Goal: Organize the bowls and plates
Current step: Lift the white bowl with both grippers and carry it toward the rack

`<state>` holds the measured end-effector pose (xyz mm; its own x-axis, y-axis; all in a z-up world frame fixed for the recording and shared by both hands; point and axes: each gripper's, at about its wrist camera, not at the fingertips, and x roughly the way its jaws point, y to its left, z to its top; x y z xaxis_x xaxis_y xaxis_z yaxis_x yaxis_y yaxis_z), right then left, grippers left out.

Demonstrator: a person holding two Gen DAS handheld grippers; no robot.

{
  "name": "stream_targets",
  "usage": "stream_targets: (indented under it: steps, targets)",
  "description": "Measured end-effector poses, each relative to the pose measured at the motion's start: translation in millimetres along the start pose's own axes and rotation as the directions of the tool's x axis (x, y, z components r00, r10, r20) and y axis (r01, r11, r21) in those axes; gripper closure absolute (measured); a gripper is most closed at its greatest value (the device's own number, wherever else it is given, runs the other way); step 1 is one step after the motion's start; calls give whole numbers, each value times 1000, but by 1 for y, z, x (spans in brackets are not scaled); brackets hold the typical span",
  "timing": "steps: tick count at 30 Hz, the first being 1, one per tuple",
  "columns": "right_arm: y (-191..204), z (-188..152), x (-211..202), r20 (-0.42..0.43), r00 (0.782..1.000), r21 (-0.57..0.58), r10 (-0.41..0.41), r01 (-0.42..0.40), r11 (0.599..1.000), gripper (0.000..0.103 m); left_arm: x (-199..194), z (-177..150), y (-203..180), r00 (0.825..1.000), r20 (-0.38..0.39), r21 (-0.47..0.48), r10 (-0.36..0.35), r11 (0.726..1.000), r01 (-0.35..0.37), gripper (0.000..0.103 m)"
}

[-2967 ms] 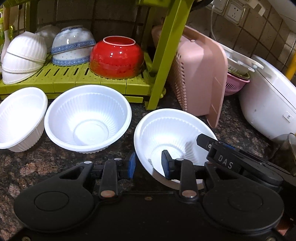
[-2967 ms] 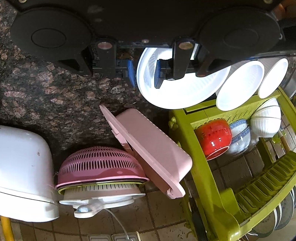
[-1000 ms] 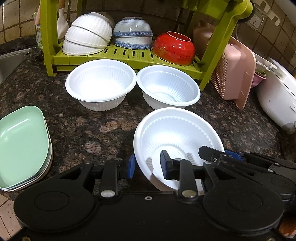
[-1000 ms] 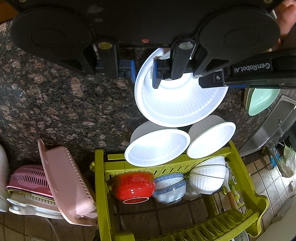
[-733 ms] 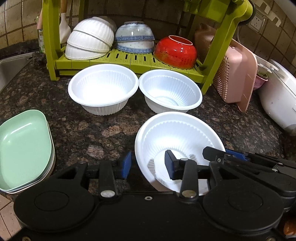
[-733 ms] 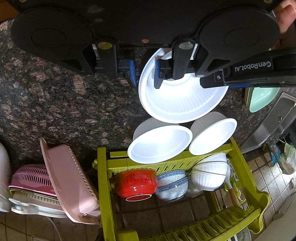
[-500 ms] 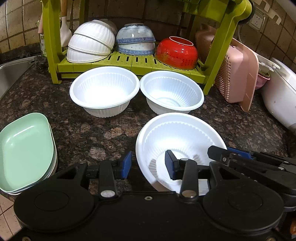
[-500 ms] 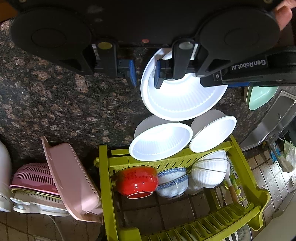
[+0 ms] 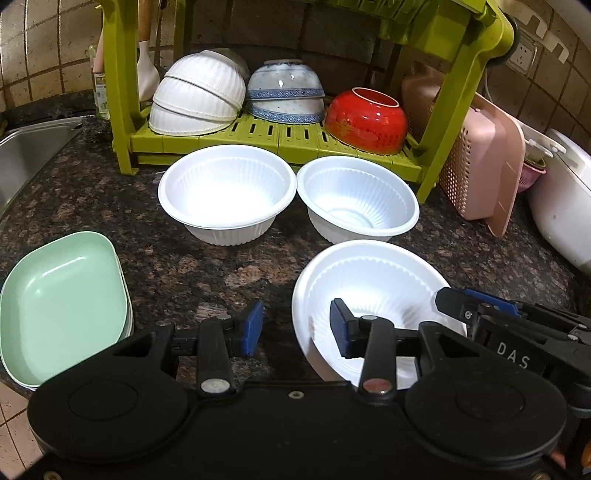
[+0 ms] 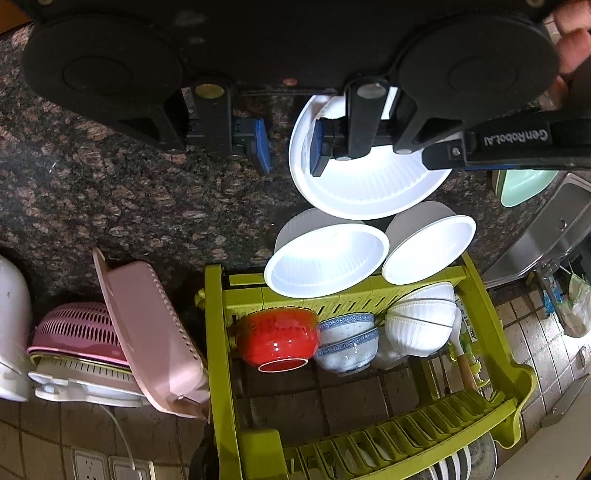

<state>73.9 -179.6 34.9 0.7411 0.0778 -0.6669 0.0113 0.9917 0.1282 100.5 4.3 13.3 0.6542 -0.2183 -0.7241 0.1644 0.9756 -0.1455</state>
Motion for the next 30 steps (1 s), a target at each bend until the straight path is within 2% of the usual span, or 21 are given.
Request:
stream_targets:
  steps: [7,11,16,18,23,26,30]
  targets:
    - [1,1,0,7,1000,6,5,-5,1000,77,-3,3,8,1000,14,-32,21,999,-20,53]
    - [1,2,-2,19,1000,16,6,-7,1000,77,-4,4,14,999,13,-52,53,997,-52,47]
    - [-1,4,-2,28,1000,37,12,-13,999,77,-9,7,18,995,37,-53,94,994,-92,45]
    - [-1,4,-3,40,999,47,14,-15,999,77,-12,8,19,992,57,-49,113,993,-110,41]
    - [-8,6,-7,67,997,113,47,-54,992,77,-17,9,21,992,81,-43,97,995,-93,39]
    - [-9,8,-9,102,994,133,36,-50,990,77,-19,9,20,990,93,-33,106,994,-103,37]
    - [-14,11,-11,142,989,161,32,-55,985,76,-24,10,17,979,122,-33,166,986,-163,27]
